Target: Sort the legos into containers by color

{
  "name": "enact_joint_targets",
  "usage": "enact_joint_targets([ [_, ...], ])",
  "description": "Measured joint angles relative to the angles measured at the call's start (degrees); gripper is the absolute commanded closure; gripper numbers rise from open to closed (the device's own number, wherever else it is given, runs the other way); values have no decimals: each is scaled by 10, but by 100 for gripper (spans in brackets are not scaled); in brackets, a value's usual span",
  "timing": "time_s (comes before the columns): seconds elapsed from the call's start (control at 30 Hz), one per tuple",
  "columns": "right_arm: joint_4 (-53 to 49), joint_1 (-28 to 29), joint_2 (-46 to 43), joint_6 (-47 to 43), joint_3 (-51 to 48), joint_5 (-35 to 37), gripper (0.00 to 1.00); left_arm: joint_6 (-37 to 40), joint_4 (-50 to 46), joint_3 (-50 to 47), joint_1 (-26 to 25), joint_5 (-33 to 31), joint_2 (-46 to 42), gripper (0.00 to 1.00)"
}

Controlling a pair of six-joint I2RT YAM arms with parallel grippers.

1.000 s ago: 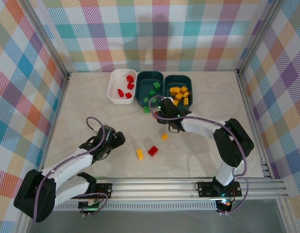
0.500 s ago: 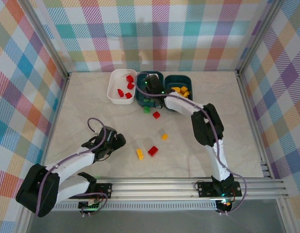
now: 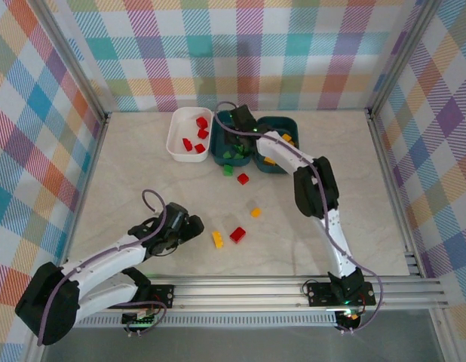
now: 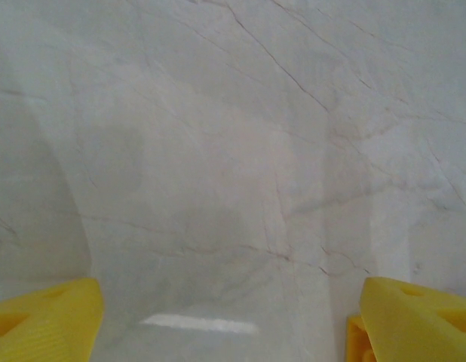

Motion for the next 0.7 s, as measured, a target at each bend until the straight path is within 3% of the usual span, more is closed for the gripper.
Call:
enact_joint_targets([
  [0.33,121,29,-322,23,-405,5,27,-69,-35,59,-120,3,15,15],
  [0.7,148,28,-440,41,-621,39,27,-58,-31,162,-157,-12,213,37],
])
